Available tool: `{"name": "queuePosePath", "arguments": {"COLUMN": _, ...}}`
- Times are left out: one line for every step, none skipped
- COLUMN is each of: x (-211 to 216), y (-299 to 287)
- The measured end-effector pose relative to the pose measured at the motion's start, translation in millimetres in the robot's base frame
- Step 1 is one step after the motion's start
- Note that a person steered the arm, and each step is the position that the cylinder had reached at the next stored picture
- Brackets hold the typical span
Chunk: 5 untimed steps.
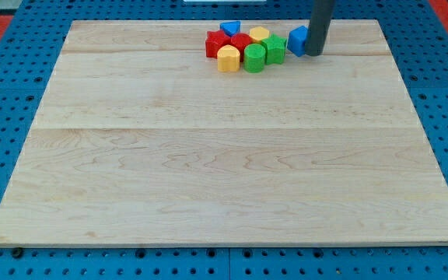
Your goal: Push the blue cube towards the top of the group of blocks
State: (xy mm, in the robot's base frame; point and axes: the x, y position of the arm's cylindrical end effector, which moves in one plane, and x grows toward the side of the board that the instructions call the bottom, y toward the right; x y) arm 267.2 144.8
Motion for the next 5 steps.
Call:
{"name": "queuePosePath", "arguments": {"x": -17.9, "y": -2.0}}
{"name": "queuePosePath", "arguments": {"x": -25.7, "y": -2.0}}
{"name": "queuePosePath", "arguments": {"x": -27.8, "y": -0.5}}
{"name": "queuePosePath", "arguments": {"x": -35.5, "y": 11.1}}
{"name": "queuePosePath", "arguments": {"x": -40.2, "y": 23.9}}
